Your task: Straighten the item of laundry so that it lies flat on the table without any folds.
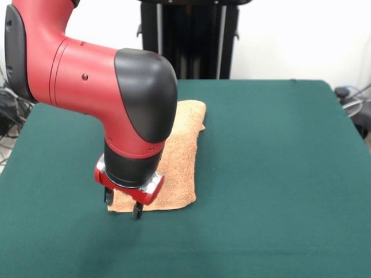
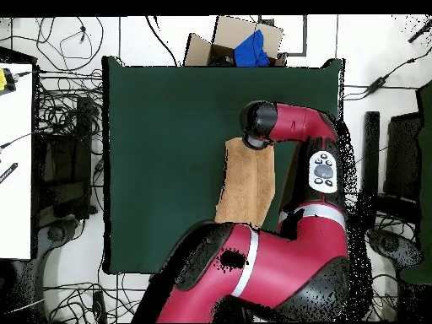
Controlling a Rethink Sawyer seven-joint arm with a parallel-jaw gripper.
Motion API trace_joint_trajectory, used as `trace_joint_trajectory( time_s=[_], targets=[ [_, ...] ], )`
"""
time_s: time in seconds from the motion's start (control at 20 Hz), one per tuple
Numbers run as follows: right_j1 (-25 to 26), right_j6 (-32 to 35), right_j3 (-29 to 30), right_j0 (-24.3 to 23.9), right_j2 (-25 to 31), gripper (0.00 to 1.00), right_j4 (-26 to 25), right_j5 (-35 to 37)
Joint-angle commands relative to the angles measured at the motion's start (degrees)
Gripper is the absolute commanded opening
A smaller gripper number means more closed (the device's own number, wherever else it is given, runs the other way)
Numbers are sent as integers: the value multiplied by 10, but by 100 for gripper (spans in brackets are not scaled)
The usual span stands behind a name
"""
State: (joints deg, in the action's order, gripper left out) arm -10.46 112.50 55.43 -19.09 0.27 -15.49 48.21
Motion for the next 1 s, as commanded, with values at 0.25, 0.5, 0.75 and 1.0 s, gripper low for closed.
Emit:
trace_joint_trajectory(
  time_s=[0.25, 0.5, 0.75, 1.0],
  targets=[
    [8, -87, -5, 1, 51, 100, -22, 15],
    [14, -94, 10, -5, 53, 100, -22, 9],
    [17, -95, 43, -15, 55, 100, -22, -7],
    [26, -99, 50, -20, 58, 100, -26, -20]
  ],
)
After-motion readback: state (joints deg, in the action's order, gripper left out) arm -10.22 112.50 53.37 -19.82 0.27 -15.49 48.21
